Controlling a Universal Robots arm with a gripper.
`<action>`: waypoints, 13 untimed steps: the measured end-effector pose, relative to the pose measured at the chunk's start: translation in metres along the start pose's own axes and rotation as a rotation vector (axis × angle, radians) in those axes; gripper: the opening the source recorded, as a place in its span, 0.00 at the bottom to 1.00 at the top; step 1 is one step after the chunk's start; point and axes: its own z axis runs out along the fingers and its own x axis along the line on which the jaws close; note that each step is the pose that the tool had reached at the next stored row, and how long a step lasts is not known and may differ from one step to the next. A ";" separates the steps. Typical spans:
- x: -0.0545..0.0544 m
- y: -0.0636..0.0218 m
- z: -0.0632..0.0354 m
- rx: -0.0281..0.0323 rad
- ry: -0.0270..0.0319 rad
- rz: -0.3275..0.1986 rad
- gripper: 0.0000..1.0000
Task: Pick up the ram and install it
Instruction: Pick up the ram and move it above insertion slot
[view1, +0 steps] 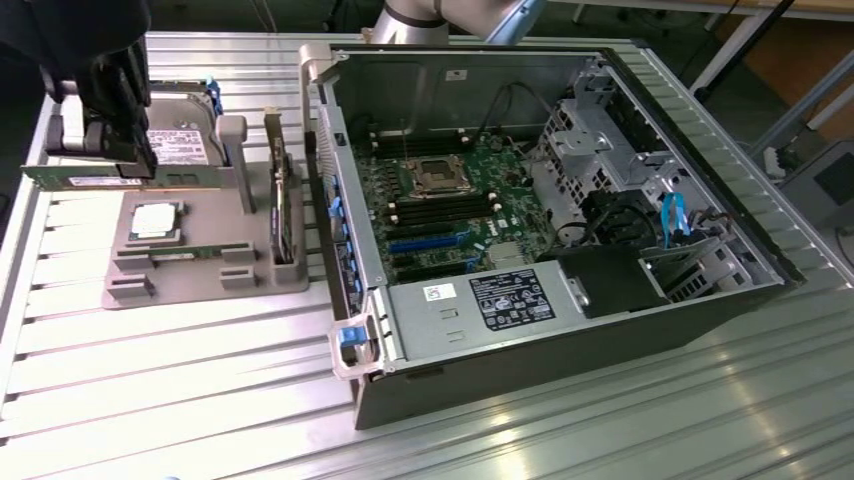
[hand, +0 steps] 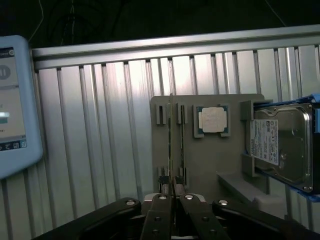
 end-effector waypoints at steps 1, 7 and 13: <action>-0.001 -0.0052 -0.0001 0.0003 0.0015 0.000 0.11; -0.003 -0.0285 -0.0011 0.0009 0.0068 0.000 0.11; -0.005 -0.0502 -0.0020 0.0009 0.0074 0.000 0.11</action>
